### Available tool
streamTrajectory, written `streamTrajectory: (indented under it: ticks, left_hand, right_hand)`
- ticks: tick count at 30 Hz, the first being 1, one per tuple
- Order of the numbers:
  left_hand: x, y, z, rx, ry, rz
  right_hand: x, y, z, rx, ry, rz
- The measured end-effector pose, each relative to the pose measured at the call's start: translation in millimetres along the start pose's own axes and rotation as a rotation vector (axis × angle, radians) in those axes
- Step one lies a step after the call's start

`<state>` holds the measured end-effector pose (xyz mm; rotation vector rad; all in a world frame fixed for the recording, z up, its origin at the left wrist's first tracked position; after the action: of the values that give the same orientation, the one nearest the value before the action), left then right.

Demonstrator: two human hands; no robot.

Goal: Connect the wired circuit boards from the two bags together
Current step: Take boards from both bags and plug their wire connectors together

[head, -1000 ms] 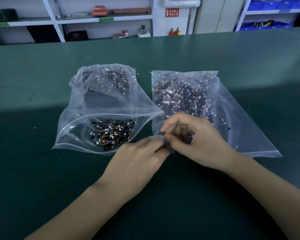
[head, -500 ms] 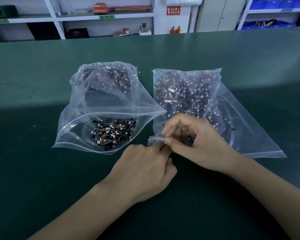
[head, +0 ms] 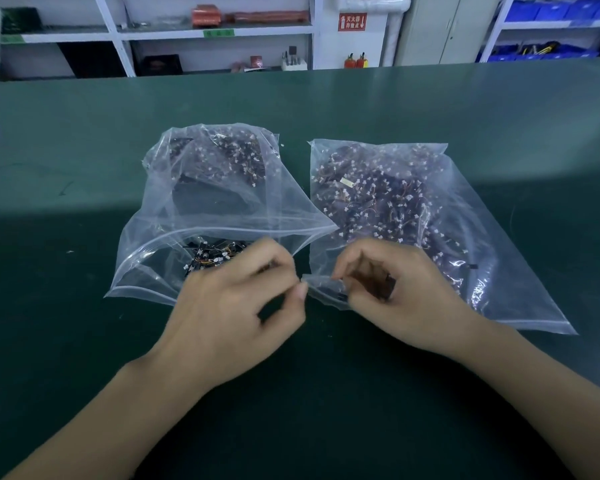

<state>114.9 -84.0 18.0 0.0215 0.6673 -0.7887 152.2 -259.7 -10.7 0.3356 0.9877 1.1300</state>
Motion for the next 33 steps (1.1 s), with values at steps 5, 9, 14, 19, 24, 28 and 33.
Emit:
streamTrajectory:
  ticks: [5, 9, 14, 19, 24, 28, 33]
  left_hand:
    - [-9.1, 26.3, 6.2, -0.06, 0.031, 0.296]
    - [-7.1, 36.1, 0.7, -0.135, 0.108, 0.384]
    - [-5.0, 45.0, -4.8, -0.124, 0.188, 0.508]
    - [-1.6, 56.5, -6.1, -0.172, 0.257, 0.537]
    - [-11.1, 49.0, -4.2, -0.131, 0.185, 0.539]
    - [-24.6, 41.0, -3.4, -0.077, 0.039, 0.492]
    - [-26.2, 35.1, -3.2, -0.042, -0.041, 0.4]
  right_hand:
    - [3.0, 1.1, -2.2, -0.029, 0.036, -0.048]
    - [3.5, 1.5, -3.3, -0.026, 0.037, -0.064]
    - [4.2, -0.3, -3.3, -0.016, 0.032, -0.081]
    - [3.9, 0.2, -3.9, -0.04, 0.022, -0.106]
    - [5.7, -0.6, -4.0, -0.057, 0.02, -0.11]
    - [4.5, 0.0, -5.0, -0.075, 0.003, -0.108]
    - [4.3, 0.0, -5.1, -0.09, -0.024, -0.129]
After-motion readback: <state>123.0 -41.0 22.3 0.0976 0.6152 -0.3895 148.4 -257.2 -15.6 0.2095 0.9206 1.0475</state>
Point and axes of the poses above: each hand's wrist, its own z-axis towards the middle knuckle, its own x-axis out of the palm, y = z × x, the point moved 8 cm from there along z, towards the middle knuckle, and after that the axes turned 14 degrees about -y, right-handed, at the moved point
